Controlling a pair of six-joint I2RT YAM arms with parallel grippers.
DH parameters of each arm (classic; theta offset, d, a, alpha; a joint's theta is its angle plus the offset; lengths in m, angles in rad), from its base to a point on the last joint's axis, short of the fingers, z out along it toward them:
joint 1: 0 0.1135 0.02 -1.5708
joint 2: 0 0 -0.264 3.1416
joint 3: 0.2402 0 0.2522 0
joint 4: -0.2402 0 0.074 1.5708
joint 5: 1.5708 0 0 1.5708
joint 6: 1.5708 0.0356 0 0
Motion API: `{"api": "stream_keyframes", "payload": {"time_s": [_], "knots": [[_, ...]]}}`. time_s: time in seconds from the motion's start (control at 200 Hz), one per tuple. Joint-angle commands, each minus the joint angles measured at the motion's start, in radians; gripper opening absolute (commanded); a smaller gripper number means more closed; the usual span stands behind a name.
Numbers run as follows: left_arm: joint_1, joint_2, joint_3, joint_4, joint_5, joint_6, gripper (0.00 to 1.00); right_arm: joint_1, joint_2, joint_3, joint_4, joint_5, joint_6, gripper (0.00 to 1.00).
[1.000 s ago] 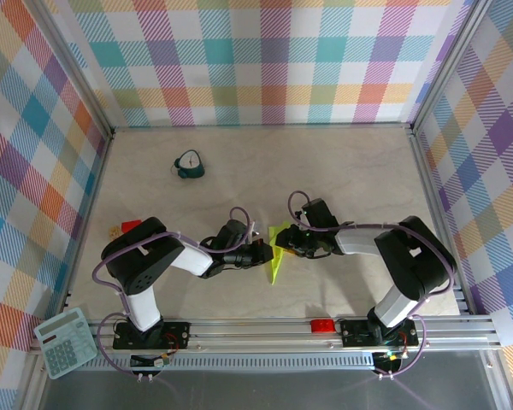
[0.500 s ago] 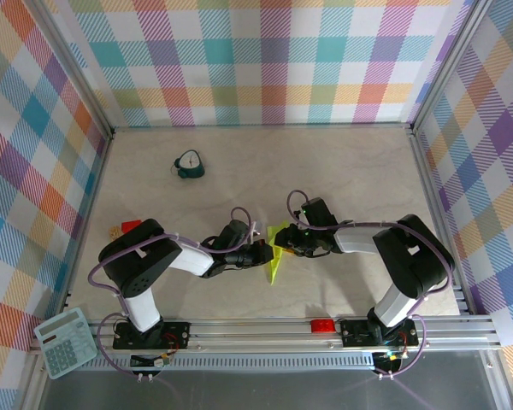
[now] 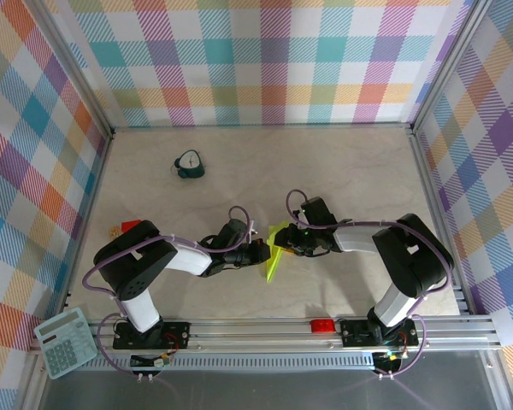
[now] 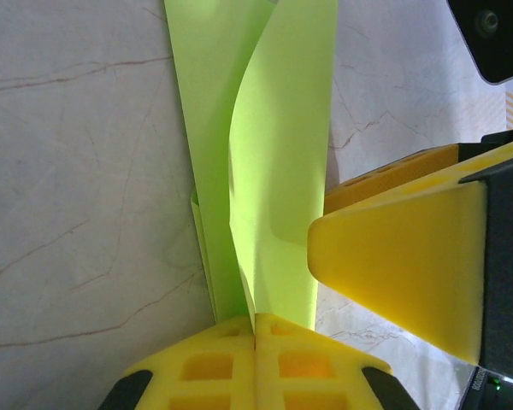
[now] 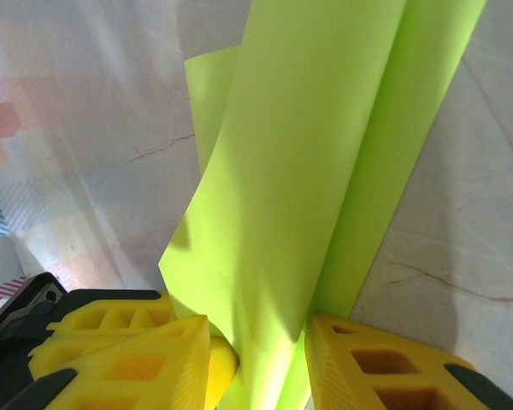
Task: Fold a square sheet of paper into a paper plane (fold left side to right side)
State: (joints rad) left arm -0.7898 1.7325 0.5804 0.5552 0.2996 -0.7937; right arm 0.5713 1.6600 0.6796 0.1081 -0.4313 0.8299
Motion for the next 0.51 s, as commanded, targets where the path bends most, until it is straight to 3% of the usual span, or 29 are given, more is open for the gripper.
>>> {"api": "stream_keyframes", "payload": {"time_s": [0.0, 0.5], "knots": [[0.010, 0.027, 0.009, 0.024, 0.006, 0.024, 0.00, 0.010, 0.044, 0.000, -0.061, 0.018, -0.023, 0.35], [-0.007, 0.018, -0.002, 0.015, 0.001, 0.028, 0.00, 0.014, 0.062, 0.003, -0.057, 0.012, -0.027, 0.35]]}}
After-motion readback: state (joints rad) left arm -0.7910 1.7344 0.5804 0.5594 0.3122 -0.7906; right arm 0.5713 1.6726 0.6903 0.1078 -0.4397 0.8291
